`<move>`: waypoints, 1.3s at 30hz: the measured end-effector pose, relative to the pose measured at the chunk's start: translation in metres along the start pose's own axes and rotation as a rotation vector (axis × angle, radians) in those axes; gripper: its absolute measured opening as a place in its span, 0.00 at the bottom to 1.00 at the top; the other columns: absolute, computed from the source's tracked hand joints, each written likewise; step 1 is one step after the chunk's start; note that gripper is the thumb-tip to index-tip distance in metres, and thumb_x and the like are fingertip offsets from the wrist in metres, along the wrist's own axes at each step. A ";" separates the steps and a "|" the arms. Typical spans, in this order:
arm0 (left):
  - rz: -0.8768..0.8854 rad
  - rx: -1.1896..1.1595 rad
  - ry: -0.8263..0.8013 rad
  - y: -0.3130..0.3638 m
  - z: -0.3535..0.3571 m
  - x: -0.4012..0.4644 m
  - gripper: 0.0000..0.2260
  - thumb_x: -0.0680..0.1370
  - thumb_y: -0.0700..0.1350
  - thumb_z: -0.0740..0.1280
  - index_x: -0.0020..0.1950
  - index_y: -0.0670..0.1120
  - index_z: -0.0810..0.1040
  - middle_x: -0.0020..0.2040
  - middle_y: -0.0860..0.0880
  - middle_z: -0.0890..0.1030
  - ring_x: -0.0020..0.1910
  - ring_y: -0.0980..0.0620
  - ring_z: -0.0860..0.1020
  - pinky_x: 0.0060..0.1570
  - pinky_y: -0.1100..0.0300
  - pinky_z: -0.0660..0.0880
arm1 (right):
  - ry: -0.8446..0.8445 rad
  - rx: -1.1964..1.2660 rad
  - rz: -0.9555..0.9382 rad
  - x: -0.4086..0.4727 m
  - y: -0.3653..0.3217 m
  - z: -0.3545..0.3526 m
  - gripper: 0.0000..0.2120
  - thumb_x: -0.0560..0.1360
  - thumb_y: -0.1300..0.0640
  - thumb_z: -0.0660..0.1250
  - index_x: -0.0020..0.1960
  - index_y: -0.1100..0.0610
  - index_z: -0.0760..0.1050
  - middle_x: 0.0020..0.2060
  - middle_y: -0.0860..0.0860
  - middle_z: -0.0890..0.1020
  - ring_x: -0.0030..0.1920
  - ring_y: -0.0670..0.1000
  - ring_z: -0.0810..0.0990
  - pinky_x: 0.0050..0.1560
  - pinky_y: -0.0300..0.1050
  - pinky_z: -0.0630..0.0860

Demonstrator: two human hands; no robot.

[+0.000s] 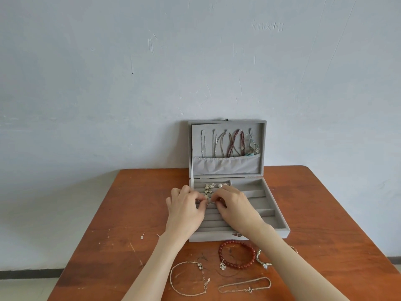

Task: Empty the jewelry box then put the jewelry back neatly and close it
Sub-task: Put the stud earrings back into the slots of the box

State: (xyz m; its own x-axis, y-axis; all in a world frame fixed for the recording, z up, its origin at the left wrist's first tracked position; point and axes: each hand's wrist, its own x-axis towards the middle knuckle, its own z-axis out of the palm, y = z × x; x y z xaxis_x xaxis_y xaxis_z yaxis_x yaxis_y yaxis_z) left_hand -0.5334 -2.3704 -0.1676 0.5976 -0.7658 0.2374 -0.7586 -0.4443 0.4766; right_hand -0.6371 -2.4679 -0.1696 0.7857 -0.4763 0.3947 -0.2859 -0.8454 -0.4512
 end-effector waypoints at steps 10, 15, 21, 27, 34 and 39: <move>0.013 -0.045 0.052 -0.002 0.003 -0.002 0.06 0.77 0.51 0.64 0.51 0.55 0.78 0.47 0.58 0.69 0.55 0.54 0.64 0.48 0.61 0.55 | 0.128 -0.057 0.113 -0.004 -0.002 -0.002 0.03 0.72 0.62 0.67 0.43 0.60 0.79 0.40 0.53 0.80 0.44 0.55 0.77 0.47 0.48 0.69; 0.027 -0.027 0.058 -0.003 0.005 -0.002 0.08 0.77 0.52 0.64 0.53 0.55 0.79 0.50 0.56 0.72 0.56 0.53 0.64 0.49 0.61 0.55 | 0.016 -0.221 0.241 -0.003 -0.007 -0.001 0.11 0.76 0.49 0.62 0.48 0.55 0.79 0.48 0.49 0.79 0.53 0.51 0.72 0.52 0.44 0.60; 0.023 -0.035 0.062 -0.003 0.005 -0.003 0.08 0.77 0.52 0.64 0.53 0.54 0.79 0.51 0.55 0.72 0.56 0.53 0.64 0.49 0.60 0.55 | 0.010 -0.243 0.343 0.003 -0.013 0.001 0.10 0.75 0.51 0.62 0.46 0.52 0.80 0.47 0.47 0.80 0.54 0.51 0.73 0.51 0.46 0.58; 0.032 -0.031 0.067 -0.002 0.004 -0.004 0.09 0.77 0.51 0.63 0.54 0.54 0.79 0.52 0.55 0.73 0.57 0.53 0.64 0.49 0.61 0.55 | -0.001 -0.283 0.378 0.005 -0.018 0.003 0.10 0.74 0.53 0.60 0.43 0.54 0.79 0.44 0.48 0.81 0.53 0.52 0.73 0.49 0.47 0.58; 0.032 -0.020 0.070 -0.001 0.003 -0.005 0.09 0.77 0.52 0.63 0.54 0.53 0.79 0.52 0.55 0.73 0.58 0.53 0.64 0.49 0.61 0.55 | -0.017 -0.380 0.391 0.005 -0.023 0.001 0.11 0.75 0.54 0.58 0.45 0.57 0.78 0.48 0.51 0.80 0.54 0.54 0.72 0.52 0.49 0.60; 0.033 -0.031 0.073 0.000 0.002 -0.006 0.09 0.77 0.51 0.63 0.55 0.53 0.79 0.52 0.54 0.73 0.58 0.53 0.64 0.49 0.62 0.54 | -0.077 -0.468 0.365 0.009 -0.028 0.002 0.13 0.76 0.52 0.57 0.51 0.57 0.77 0.54 0.51 0.78 0.58 0.54 0.71 0.55 0.50 0.60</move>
State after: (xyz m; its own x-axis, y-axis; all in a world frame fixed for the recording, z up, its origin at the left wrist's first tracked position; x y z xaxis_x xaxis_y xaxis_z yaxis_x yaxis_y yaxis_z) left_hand -0.5379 -2.3671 -0.1706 0.5903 -0.7437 0.3137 -0.7705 -0.4034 0.4935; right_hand -0.6208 -2.4478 -0.1554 0.6238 -0.7519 0.2132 -0.7425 -0.6553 -0.1387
